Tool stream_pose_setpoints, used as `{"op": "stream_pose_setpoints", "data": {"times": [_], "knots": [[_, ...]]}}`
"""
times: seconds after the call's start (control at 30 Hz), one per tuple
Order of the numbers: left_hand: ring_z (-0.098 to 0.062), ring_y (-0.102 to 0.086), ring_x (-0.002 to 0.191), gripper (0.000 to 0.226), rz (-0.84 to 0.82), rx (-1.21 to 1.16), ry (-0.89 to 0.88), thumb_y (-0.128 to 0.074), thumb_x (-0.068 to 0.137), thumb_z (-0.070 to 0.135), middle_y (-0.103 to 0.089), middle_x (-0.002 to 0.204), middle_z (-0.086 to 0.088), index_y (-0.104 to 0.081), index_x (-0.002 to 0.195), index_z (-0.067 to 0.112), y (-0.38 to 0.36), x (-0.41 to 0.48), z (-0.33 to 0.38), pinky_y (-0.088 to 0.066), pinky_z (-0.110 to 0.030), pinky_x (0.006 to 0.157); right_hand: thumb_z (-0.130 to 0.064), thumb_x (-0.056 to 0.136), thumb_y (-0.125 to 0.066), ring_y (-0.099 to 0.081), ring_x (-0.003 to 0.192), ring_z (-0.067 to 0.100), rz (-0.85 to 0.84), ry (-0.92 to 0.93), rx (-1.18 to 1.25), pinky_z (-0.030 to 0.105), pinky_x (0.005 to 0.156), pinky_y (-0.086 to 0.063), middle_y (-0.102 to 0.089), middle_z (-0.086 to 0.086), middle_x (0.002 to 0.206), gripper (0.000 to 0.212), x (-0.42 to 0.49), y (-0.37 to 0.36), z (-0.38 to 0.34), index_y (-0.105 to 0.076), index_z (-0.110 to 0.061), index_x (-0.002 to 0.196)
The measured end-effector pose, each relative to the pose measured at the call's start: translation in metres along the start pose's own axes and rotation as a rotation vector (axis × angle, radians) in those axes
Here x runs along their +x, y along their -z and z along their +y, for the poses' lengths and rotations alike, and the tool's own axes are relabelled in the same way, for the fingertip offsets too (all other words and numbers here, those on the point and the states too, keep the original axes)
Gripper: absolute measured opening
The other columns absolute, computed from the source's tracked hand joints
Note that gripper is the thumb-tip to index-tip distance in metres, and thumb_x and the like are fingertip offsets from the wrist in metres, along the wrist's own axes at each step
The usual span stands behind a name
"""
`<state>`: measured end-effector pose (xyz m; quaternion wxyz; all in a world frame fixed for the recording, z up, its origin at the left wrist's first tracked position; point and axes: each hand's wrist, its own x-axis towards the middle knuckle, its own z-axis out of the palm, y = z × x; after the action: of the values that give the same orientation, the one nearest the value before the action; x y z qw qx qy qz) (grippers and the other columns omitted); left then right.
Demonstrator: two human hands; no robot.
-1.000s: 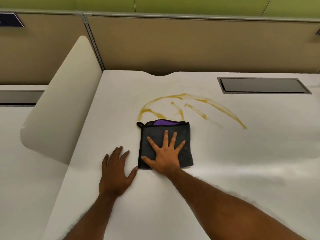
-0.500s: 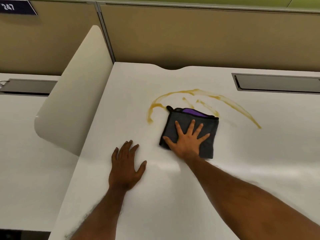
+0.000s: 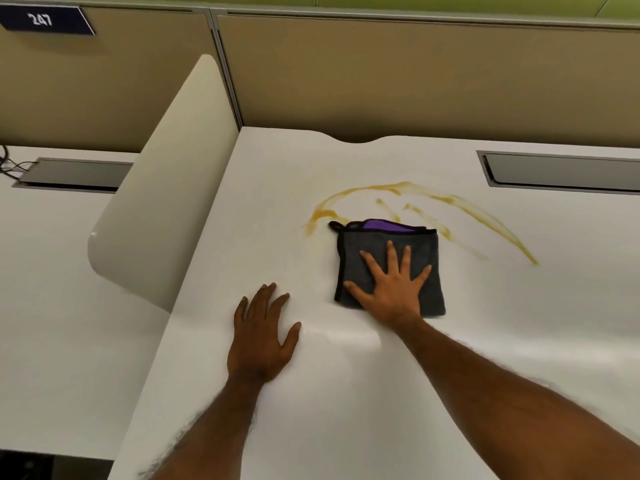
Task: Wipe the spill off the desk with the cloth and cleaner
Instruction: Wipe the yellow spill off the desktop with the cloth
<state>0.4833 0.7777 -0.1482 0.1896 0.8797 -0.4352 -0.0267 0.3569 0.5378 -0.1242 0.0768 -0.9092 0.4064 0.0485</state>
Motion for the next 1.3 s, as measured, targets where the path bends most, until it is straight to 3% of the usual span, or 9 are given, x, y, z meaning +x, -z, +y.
{"op": "stream_pose_setpoints", "data": {"times": [0.13, 0.27, 0.33, 0.47, 0.53, 0.7, 0.93, 1.13, 1.3], "knots": [[-0.015, -0.021, 0.148, 0.059, -0.002, 0.006, 0.001, -0.045, 0.09, 0.053, -0.032, 0.156, 0.0, -0.043, 0.142, 0.025, 0.0, 0.0, 0.0, -0.013, -0.045, 0.121, -0.092, 0.07, -0.013, 0.019, 0.145, 0.045, -0.034, -0.053, 0.018, 0.077, 0.103, 0.013, 0.011, 0.01, 0.163, 0.091, 0.0, 0.0, -0.03, -0.007, -0.048, 0.149], [-0.015, -0.024, 0.147, 0.059, 0.008, -0.034, 0.011, -0.041, 0.091, 0.052, -0.034, 0.154, 0.001, -0.041, 0.143, 0.023, 0.003, -0.001, 0.001, -0.015, -0.044, 0.121, -0.091, 0.073, -0.016, 0.024, 0.144, 0.041, -0.069, 0.231, -0.009, 0.075, 0.104, 0.015, 0.015, 0.008, 0.163, 0.087, -0.025, -0.006, -0.043, -0.004, -0.051, 0.149], [-0.014, -0.026, 0.146, 0.059, 0.015, -0.086, 0.019, -0.036, 0.093, 0.051, -0.035, 0.154, 0.001, -0.038, 0.144, 0.022, 0.005, -0.001, 0.002, -0.015, -0.043, 0.121, -0.089, 0.075, -0.02, 0.022, 0.147, 0.033, -0.066, 0.335, 0.044, 0.071, 0.108, 0.015, 0.009, 0.001, 0.164, 0.08, -0.035, -0.003, -0.027, -0.015, -0.053, 0.147], [-0.015, -0.029, 0.145, 0.059, 0.024, -0.1, 0.022, -0.033, 0.095, 0.051, -0.035, 0.155, 0.0, -0.036, 0.145, 0.021, 0.004, -0.001, 0.002, -0.017, -0.044, 0.121, -0.086, 0.078, -0.02, 0.015, 0.15, 0.025, -0.064, 0.346, 0.131, 0.068, 0.111, 0.014, -0.004, -0.003, 0.164, 0.074, -0.043, 0.001, -0.006, -0.04, -0.047, 0.137], [-0.016, -0.029, 0.145, 0.06, 0.022, -0.079, 0.024, -0.035, 0.094, 0.052, -0.035, 0.155, -0.001, -0.037, 0.145, 0.021, 0.003, 0.0, 0.003, -0.017, -0.045, 0.12, -0.088, 0.076, -0.02, 0.014, 0.149, 0.032, -0.057, 0.332, 0.058, 0.07, 0.11, 0.013, -0.003, 0.002, 0.164, 0.077, -0.042, 0.0, -0.015, -0.035, -0.046, 0.139], [-0.016, -0.027, 0.145, 0.059, 0.004, -0.028, 0.036, -0.037, 0.092, 0.05, -0.036, 0.154, 0.0, -0.039, 0.144, 0.022, 0.001, 0.0, 0.004, -0.018, -0.046, 0.12, -0.089, 0.075, -0.013, 0.021, 0.145, 0.042, -0.07, 0.341, -0.042, 0.077, 0.103, 0.01, 0.015, 0.006, 0.163, 0.083, -0.014, -0.006, -0.051, 0.007, -0.052, 0.147], [-0.027, -0.027, 0.145, 0.062, 0.103, 0.015, 0.253, -0.038, 0.086, 0.043, -0.037, 0.153, -0.01, -0.042, 0.142, 0.017, 0.002, -0.008, 0.007, -0.023, -0.047, 0.118, -0.087, 0.077, -0.019, 0.024, 0.146, 0.036, -0.124, 0.371, -0.016, 0.075, 0.105, 0.013, 0.016, 0.002, 0.163, 0.08, -0.002, -0.005, -0.057, 0.002, -0.053, 0.147], [-0.022, -0.016, 0.15, 0.066, 0.025, 0.046, 0.168, -0.034, 0.088, 0.047, -0.026, 0.159, -0.007, -0.036, 0.148, 0.02, -0.004, -0.003, 0.001, -0.013, -0.045, 0.122, -0.087, 0.078, -0.018, 0.022, 0.146, 0.036, -0.066, 0.406, -0.006, 0.073, 0.107, 0.013, 0.013, 0.001, 0.163, 0.079, -0.043, -0.013, -0.037, 0.0, -0.054, 0.147], [-0.021, -0.012, 0.15, 0.067, -0.005, 0.086, 0.186, -0.03, 0.089, 0.049, -0.021, 0.161, -0.005, -0.031, 0.15, 0.023, -0.005, -0.004, 0.001, -0.01, -0.048, 0.122, -0.088, 0.077, -0.016, 0.021, 0.147, 0.037, -0.05, 0.407, -0.017, 0.074, 0.105, 0.011, 0.009, 0.001, 0.164, 0.081, 0.005, -0.007, -0.065, -0.003, -0.052, 0.148]]}}
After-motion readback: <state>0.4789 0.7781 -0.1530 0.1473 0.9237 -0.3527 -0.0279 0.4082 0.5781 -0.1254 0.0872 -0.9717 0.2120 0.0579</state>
